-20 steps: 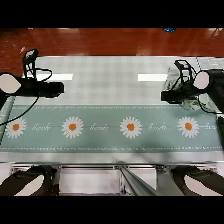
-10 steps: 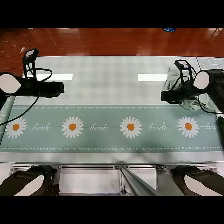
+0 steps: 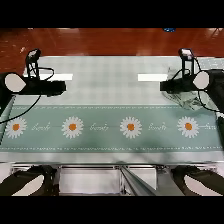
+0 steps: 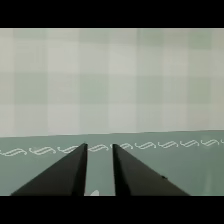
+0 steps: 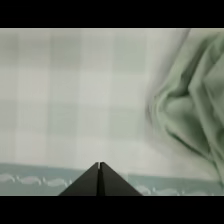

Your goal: Fold the shirts.

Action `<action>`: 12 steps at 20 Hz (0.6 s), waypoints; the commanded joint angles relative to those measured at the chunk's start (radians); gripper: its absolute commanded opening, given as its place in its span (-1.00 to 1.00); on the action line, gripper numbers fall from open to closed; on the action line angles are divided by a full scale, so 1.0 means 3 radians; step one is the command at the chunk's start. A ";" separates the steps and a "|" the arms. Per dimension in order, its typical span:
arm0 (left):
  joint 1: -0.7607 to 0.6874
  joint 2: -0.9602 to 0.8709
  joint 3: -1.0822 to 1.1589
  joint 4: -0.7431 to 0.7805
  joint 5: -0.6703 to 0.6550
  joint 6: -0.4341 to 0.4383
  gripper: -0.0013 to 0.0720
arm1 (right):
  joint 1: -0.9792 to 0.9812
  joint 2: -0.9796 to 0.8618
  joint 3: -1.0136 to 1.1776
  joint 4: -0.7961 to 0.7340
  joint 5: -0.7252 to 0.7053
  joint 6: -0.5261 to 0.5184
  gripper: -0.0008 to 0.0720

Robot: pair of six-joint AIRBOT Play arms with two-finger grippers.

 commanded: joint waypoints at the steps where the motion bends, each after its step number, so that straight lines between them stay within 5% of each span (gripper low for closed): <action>1: 0.0000 -0.0057 0.0000 0.0004 0.0179 0.0000 0.14 | 0.0001 -0.0001 0.0000 -0.0042 -0.0479 0.0004 0.13; 2: 0.0013 -0.0056 0.0011 0.0056 0.0253 0.0003 0.41 | -0.0010 -0.0001 0.0006 -0.0184 -0.0601 0.0053 0.18; 7: 0.0429 -0.0056 0.0354 0.0448 0.0287 -0.0076 0.41 | -0.0558 -0.0071 0.0404 -0.0899 -0.0506 0.0642 0.17; 12: 0.0521 -0.0057 0.0273 0.0439 0.0149 -0.0229 0.41 | -0.1085 -0.0739 0.0423 -0.0526 -0.0069 0.0388 0.17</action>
